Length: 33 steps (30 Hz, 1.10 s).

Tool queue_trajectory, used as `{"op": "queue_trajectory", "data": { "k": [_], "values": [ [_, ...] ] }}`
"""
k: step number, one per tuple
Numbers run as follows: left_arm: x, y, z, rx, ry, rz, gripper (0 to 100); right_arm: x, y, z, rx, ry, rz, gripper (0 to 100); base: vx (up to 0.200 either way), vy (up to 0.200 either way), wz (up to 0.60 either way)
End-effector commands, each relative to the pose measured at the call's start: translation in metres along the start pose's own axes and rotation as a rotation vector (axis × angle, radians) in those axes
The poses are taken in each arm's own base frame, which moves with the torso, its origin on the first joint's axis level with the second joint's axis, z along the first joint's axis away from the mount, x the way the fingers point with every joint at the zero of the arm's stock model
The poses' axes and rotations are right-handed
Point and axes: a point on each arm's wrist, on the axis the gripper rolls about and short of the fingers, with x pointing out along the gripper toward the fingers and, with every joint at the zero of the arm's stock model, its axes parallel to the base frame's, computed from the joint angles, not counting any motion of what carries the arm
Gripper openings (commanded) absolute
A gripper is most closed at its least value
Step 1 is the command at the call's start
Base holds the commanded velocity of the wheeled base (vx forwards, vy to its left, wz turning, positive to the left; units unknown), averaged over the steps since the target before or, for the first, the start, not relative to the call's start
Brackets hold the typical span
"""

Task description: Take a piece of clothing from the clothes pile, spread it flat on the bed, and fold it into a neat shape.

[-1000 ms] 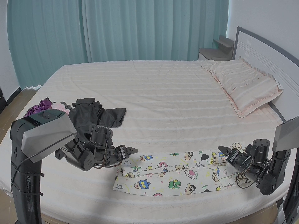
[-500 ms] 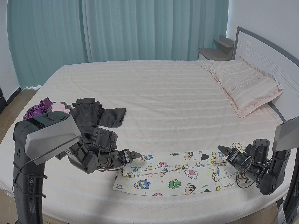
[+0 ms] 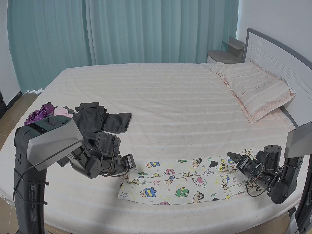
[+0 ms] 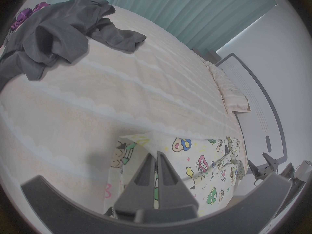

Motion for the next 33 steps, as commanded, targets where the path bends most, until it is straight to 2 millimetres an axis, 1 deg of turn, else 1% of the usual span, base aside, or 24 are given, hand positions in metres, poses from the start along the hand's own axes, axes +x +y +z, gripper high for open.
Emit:
{"op": "queue_trajectory", "data": {
  "k": [1, 2, 4, 11, 19, 23, 29, 30, 33],
  "values": [
    [-0.001, -0.002, 0.011, -0.003, -0.044, 0.002, 0, 0.0, 0.001, 0.0, 0.0, -0.006, 0.009, 100, 0.0, 0.0, 0.0],
    [-0.001, -0.002, 0.011, -0.003, -0.044, 0.002, 0, 0.0, 0.001, 0.0, 0.0, -0.006, 0.009, 100, 0.0, 0.0, 0.0],
    [0.0, -0.005, 0.019, -0.004, -0.077, 0.001, 0, 0.0, 0.001, 0.001, 0.0, -0.008, 0.01, 100, 0.0, 0.0, 0.0],
    [0.0, -0.012, 0.03, 0.005, -0.111, -0.021, 0, 0.0, 0.001, 0.001, 0.0, -0.007, 0.011, 100, 0.0, 0.0, 0.0],
    [0.002, -0.017, 0.039, 0.001, -0.101, -0.011, 0, 0.0, 0.001, 0.0, 0.0, -0.006, 0.009, 100, 0.0, 0.0, 0.0],
    [0.002, -0.012, 0.046, -0.019, -0.082, 0.017, 0, 0.0, 0.001, 0.0, 0.0, -0.006, 0.009, 100, 0.0, 0.0, 0.0],
    [0.011, -0.001, 0.047, -0.037, -0.063, 0.043, 0, 0.0, 0.001, 0.0, 0.0, -0.005, 0.008, 100, 0.0, 0.0, 0.0],
    [0.012, -0.001, 0.047, -0.037, -0.062, 0.044, 100, 0.001, 0.0, 0.0, 0.0, -0.005, 0.006, 100, 0.0, 0.0, 0.0],
    [0.015, 0.0, 0.048, -0.038, -0.064, 0.045, 100, 0.002, -0.001, -0.001, 0.0, -0.001, 0.002, 100, 0.0, 0.0, 0.0]
  ]
}}
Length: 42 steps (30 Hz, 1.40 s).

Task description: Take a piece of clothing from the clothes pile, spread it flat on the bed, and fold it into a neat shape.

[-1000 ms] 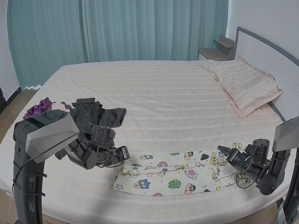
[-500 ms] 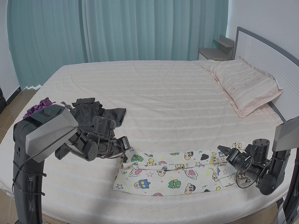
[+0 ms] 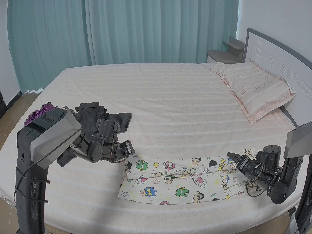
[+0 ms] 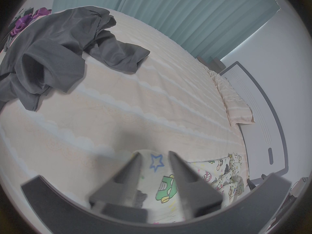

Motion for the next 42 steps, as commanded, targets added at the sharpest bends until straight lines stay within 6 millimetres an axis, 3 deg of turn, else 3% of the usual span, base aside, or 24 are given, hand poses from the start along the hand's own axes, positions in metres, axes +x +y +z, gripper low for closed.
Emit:
{"op": "queue_trajectory", "data": {
  "k": [1, 8, 12, 16, 21, 26, 28, 35, 42],
  "values": [
    [0.007, 0.004, 0.0, -0.005, 0.001, 0.006, 100, 0.001, 0.0, -0.001, 0.0, -0.001, 0.003, 100, 0.0, 0.0, 0.0],
    [0.006, 0.004, 0.009, -0.021, -0.043, 0.039, 100, 0.001, 0.0, -0.001, 0.0, -0.002, 0.005, 100, 0.0, 0.0, 0.0],
    [-0.006, -0.006, 0.02, -0.086, -0.08, 0.027, 100, 0.001, 0.0, 0.0, 0.0, -0.004, 0.005, 100, 0.0, 0.0, 0.0],
    [-0.034, -0.025, 0.025, -0.155, -0.048, 0.025, 100, 0.002, -0.001, -0.001, 0.0, -0.001, 0.001, 100, 0.0, 0.0, 0.0],
    [-0.041, -0.059, 0.001, -0.254, 0.04, 0.023, 100, 0.006, -0.004, -0.004, 0.003, 0.01, -0.008, 100, 0.0, 0.0, 0.0],
    [-0.035, -0.085, -0.02, -0.296, 0.073, -0.011, 100, 0.005, -0.003, -0.004, 0.002, 0.009, -0.008, 100, 0.0, 0.0, 0.0],
    [-0.023, -0.093, -0.029, -0.279, 0.071, -0.024, 100, 0.005, -0.003, -0.004, 0.002, 0.011, -0.007, 100, 0.0, 0.0, 0.0],
    [-0.006, -0.103, -0.049, -0.206, 0.061, -0.069, 100, 0.005, -0.003, -0.004, 0.003, 0.012, -0.006, 100, 0.0, 0.0, 0.0],
    [0.017, -0.095, -0.07, -0.074, 0.092, -0.095, 100, 0.005, -0.002, -0.005, 0.0, 0.015, -0.002, 100, 0.0, 0.0, 0.0]
  ]
}}
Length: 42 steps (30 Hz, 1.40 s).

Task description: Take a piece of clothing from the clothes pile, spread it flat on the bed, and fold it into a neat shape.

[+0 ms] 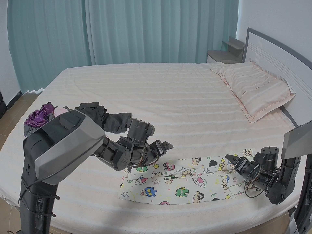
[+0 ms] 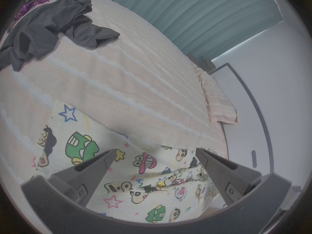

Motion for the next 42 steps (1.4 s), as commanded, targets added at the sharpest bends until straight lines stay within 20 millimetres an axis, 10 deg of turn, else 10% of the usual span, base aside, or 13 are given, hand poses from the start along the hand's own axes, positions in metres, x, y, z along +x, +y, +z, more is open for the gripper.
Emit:
{"op": "queue_trajectory", "data": {
  "k": [1, 23, 42],
  "values": [
    [0.017, 0.012, -0.022, 0.032, 0.063, 0.024, 100, 0.0, 0.001, 0.0, -0.002, -0.004, 0.01, 100, 0.0, 0.0, 0.0],
    [0.005, 0.033, -0.044, 0.293, 0.305, 0.115, 100, 0.0, 0.001, 0.0, -0.002, -0.005, 0.009, 100, 0.0, 0.0, 0.0],
    [-0.045, 0.054, -0.007, 0.204, 0.24, 0.163, 100, -0.001, 0.002, 0.0, -0.001, -0.007, 0.012, 100, 0.0, 0.0, 0.0]
  ]
}}
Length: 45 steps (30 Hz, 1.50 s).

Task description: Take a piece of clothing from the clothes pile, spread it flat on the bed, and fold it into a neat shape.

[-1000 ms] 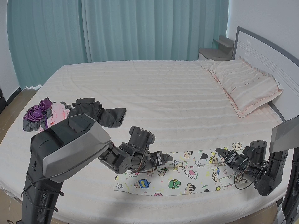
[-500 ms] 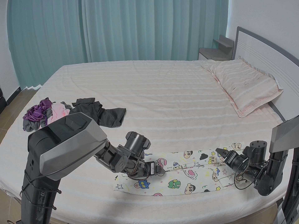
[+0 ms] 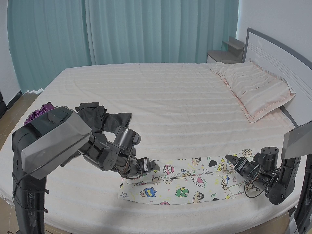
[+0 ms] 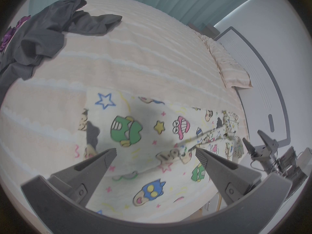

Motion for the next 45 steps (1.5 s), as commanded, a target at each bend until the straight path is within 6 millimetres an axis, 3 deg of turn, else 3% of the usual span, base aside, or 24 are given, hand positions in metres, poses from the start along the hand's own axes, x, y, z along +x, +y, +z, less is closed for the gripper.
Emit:
{"op": "queue_trajectory", "data": {
  "k": [1, 4, 13, 21, 26, 32, 45],
  "values": [
    [-0.015, 0.013, -0.006, -0.01, 0.013, 0.026, 100, 0.0, 0.001, 0.001, 0.0, -0.009, 0.01, 100, 0.0, 0.0, 0.0],
    [-0.012, 0.029, -0.008, -0.002, 0.034, 0.064, 100, 0.0, 0.001, 0.001, 0.0, -0.009, 0.01, 100, 0.0, 0.0, 0.0],
    [-0.013, 0.044, -0.002, 0.012, 0.025, 0.092, 100, -0.001, 0.002, 0.001, 0.0, -0.01, 0.011, 100, 0.0, 0.0, 0.0],
    [-0.038, 0.06, 0.004, -0.028, 0.007, 0.109, 100, -0.001, 0.002, 0.002, 0.0, -0.011, 0.012, 100, 0.0, 0.0, 0.0],
    [-0.039, 0.074, 0.0, 0.05, 0.029, 0.131, 100, -0.001, 0.002, 0.002, 0.001, -0.014, 0.011, 100, 0.0, 0.0, 0.0],
    [-0.033, 0.073, -0.003, 0.082, 0.038, 0.135, 100, -0.001, 0.002, 0.002, 0.001, -0.023, 0.005, 100, 0.0, 0.0, 0.0],
    [0.002, 0.066, -0.012, 0.138, 0.03, 0.117, 100, -0.001, 0.002, 0.002, 0.001, -0.024, 0.006, 100, 0.0, 0.0, 0.0]
  ]
}}
